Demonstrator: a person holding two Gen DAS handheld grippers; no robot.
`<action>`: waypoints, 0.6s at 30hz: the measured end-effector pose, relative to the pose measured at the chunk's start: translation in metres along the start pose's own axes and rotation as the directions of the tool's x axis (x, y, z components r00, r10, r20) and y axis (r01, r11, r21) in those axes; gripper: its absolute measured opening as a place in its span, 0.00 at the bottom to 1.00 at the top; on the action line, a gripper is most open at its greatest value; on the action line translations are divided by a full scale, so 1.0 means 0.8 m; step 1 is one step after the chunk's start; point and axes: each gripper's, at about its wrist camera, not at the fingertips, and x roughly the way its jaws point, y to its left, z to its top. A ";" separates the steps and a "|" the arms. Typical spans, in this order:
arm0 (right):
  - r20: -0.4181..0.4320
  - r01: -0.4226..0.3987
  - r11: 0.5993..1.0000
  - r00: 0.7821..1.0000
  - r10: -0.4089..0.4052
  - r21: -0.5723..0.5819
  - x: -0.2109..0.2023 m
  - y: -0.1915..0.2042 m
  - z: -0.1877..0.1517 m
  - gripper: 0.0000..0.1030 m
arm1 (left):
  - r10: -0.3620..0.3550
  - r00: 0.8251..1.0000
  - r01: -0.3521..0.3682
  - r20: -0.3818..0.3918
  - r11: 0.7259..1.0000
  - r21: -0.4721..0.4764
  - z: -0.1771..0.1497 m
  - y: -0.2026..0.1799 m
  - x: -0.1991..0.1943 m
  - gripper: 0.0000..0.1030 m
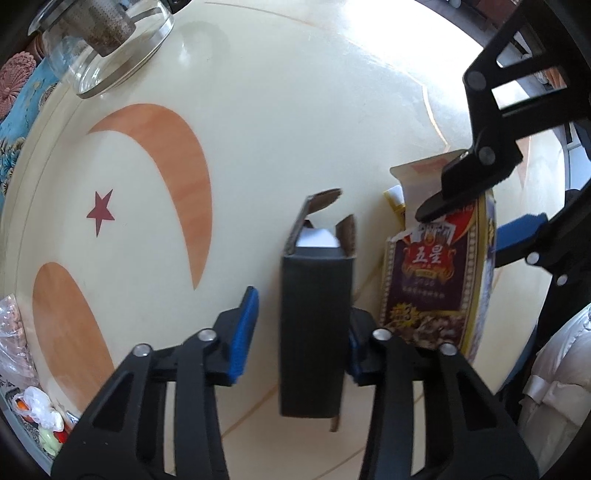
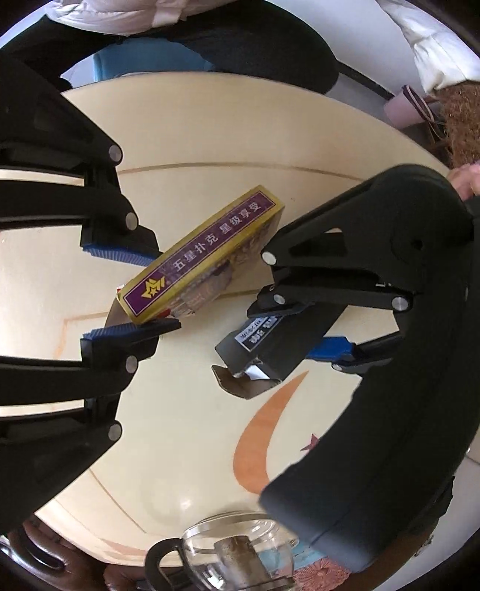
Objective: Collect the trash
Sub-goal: 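Grasp the black box with the left tool while the right tool grasps the purple card box, then lift the black box and purple card box off the table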
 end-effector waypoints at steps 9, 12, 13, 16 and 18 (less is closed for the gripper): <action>-0.011 0.062 0.988 0.998 -0.061 0.141 -0.002 0.017 -0.004 0.26 | 0.047 0.999 -0.047 0.002 0.999 -0.014 0.003 -0.017 -0.014 0.26; -0.014 0.091 0.979 0.996 -0.090 0.184 -0.005 0.029 -0.003 0.24 | 0.086 0.996 -0.086 0.002 0.996 -0.034 0.004 -0.023 -0.017 0.26; -0.021 0.090 0.972 0.996 -0.088 0.216 -0.006 0.033 -0.003 0.24 | 0.100 0.995 -0.100 0.001 0.994 -0.039 0.003 -0.024 -0.018 0.26; -0.023 0.106 0.962 0.994 -0.104 0.250 -0.011 0.044 -0.004 0.23 | 0.126 0.992 -0.126 0.003 0.990 -0.058 -0.003 -0.027 -0.020 0.26; -0.031 0.116 0.960 0.993 -0.112 0.257 -0.013 0.054 -0.006 0.22 | 0.147 0.989 -0.147 0.001 0.987 -0.069 -0.007 -0.030 -0.022 0.26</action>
